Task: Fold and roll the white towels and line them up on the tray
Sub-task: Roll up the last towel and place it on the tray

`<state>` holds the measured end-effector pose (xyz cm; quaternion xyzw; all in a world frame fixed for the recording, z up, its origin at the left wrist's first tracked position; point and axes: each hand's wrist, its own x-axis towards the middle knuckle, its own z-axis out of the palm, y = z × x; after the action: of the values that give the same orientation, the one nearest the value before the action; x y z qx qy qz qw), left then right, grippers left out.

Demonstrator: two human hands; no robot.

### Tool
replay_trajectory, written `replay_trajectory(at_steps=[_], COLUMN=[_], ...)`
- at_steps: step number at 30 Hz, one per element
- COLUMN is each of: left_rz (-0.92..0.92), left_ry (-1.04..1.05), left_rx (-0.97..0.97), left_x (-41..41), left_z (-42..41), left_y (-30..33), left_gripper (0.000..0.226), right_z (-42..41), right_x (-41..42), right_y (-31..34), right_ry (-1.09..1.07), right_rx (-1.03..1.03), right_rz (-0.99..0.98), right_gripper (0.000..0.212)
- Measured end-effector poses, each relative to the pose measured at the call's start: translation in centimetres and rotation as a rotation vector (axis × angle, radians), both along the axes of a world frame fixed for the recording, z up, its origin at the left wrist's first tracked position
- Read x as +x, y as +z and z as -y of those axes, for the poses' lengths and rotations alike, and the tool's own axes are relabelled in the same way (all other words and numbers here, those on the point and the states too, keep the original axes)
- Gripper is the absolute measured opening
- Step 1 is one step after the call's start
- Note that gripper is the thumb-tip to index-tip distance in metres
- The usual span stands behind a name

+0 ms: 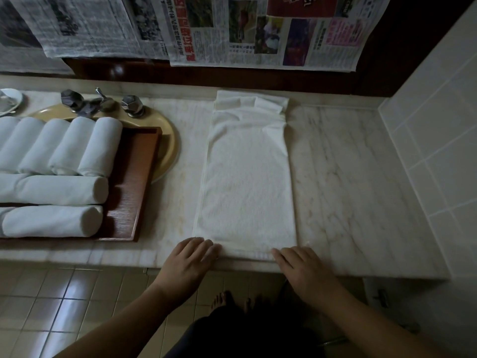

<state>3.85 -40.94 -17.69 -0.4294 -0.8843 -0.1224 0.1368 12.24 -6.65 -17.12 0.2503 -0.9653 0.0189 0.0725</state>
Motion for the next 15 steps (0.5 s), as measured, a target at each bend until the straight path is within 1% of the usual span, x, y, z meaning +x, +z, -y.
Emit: replay_trajectory(at_steps=[2, 3, 5, 8, 12, 13, 15], left_rz=[0.013, 0.029, 0.064, 0.094, 0.098, 0.098, 0.111], left_ry=[-0.02, -0.017, 0.004, 0.047, 0.028, 0.014, 0.001], left_rx=[-0.012, -0.011, 0.001, 0.021, 0.033, 0.028, 0.015], left_x=[-0.2, -0.3, -0.5, -0.5, -0.3, -0.4, -0.6], left_z=[0.1, 0.3, 0.4, 0.1, 0.5, 0.8, 1.1], left_y=[-0.5, -0.7, -1.0, -0.9, -0.9, -0.9, -1.0], left_gripper=[0.046, 0.05, 0.055, 0.057, 0.05, 0.047, 0.044], right_z=[-0.2, -0.3, -0.5, -0.5, -0.7, -0.8, -1.0], right_x=[-0.1, -0.2, -0.1, 0.2, -0.1, -0.2, -0.1], right_y=[-0.2, -0.2, -0.4, -0.4, -0.4, -0.5, -0.6], right_ry=[0.007, -0.001, 0.003, 0.0, -0.002, -0.017, -0.069], right_rx=[-0.036, -0.052, -0.065, -0.05, -0.067, -0.072, -0.076], right_rz=[-0.03, -0.04, -0.065, -0.079, -0.047, -0.024, 0.029], right_gripper=[0.051, 0.046, 0.042, 0.04, 0.043, 0.046, 0.063])
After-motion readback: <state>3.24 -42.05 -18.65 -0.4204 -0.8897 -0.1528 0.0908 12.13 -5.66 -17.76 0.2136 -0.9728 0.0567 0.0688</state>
